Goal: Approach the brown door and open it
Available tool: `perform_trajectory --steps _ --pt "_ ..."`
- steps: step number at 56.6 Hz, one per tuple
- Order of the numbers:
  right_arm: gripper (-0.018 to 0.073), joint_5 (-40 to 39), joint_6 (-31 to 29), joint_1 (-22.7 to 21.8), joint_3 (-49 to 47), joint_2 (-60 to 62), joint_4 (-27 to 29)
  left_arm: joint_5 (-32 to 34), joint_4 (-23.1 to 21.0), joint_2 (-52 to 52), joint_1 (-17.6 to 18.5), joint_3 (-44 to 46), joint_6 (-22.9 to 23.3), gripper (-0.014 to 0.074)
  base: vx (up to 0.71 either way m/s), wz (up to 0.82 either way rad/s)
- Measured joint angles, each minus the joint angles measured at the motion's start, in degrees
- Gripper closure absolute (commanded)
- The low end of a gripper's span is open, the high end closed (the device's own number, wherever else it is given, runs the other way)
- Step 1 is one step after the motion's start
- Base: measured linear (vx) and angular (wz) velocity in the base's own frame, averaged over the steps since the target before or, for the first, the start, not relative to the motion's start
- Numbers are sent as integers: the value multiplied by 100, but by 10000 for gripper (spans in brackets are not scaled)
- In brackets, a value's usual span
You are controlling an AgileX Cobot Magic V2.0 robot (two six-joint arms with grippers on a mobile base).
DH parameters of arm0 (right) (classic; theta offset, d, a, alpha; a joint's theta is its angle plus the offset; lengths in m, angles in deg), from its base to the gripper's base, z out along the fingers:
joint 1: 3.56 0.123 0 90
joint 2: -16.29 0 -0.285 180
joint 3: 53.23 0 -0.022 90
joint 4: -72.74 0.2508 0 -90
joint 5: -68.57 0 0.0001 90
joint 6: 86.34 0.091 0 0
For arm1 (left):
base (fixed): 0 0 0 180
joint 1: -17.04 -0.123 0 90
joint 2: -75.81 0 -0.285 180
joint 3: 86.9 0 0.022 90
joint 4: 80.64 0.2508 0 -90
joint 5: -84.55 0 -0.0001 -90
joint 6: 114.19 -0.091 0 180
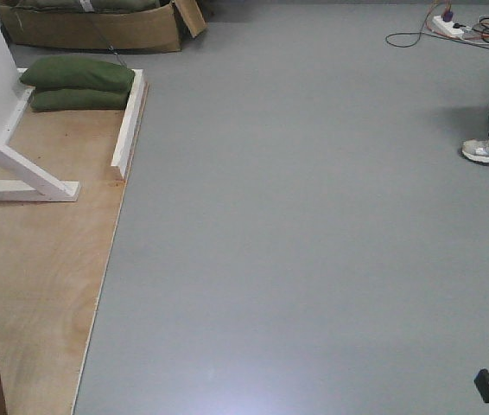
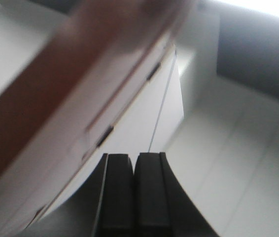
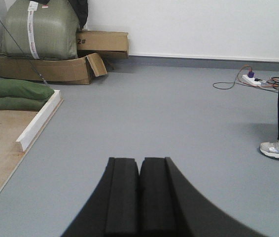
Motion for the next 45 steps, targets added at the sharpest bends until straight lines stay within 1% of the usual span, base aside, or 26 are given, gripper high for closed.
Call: perform_trajectory --steps 8,14,17,21,25,28,37,45 --pt "559 0 0 0 0 0 0 1214 -1573 188 -120 182 0 603 0 0" --pt "559 0 0 0 0 0 0 2023 -2504 355 -192 199 0 603 0 0" --pt "559 0 0 0 0 0 0 2247 -2941 439 -223 199 0 603 0 0" --pt "559 0 0 0 0 0 0 2324 -3354 573 -251 199 0 603 0 0" --pt "559 0 0 0 0 0 0 2214 -3588 697 -251 199 0 603 0 0" --pt "559 0 0 0 0 0 0 2054 -3659 813 -251 211 0 603 0 0" --pt "559 0 0 0 0 0 0 1509 -3739 1174 -251 210 0 603 0 0" --pt "559 0 0 0 0 0 0 1389 -3740 1262 -258 228 0 603 0 0"
